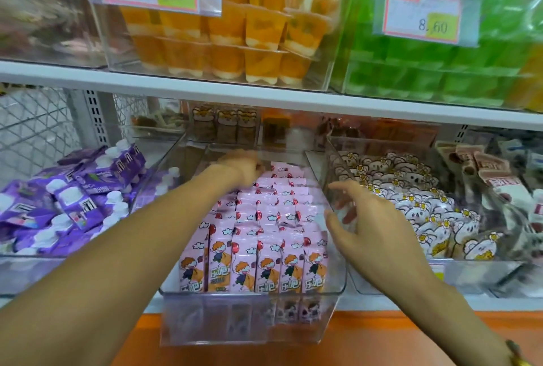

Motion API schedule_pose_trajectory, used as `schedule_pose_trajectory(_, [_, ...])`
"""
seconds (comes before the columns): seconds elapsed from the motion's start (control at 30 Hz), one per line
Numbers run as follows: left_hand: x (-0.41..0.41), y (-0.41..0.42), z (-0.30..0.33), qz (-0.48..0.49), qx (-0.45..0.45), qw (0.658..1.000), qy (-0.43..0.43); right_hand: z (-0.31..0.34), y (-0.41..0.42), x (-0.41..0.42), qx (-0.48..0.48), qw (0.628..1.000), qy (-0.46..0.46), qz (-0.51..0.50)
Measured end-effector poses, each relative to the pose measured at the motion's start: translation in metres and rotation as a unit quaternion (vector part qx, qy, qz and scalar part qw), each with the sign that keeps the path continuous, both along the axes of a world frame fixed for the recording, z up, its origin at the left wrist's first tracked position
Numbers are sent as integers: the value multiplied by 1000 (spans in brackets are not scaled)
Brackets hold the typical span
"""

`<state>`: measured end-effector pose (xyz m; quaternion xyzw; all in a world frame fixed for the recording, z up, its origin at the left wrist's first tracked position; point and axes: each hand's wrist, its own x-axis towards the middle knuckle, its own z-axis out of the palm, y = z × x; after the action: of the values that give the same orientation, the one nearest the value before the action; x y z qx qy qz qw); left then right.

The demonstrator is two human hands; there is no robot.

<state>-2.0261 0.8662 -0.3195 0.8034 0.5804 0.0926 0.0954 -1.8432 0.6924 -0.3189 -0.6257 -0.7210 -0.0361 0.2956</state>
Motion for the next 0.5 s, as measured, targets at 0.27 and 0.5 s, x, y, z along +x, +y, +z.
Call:
schedule_pose_trajectory(0.27, [-7,0,9,-77,53,995,26,-9,0,-2,-36,998,34,29])
schedule_pose_trajectory(0.5, [-1,-3,8,-26,64,997,-30,-14,-3,-3,-42,996,63,45])
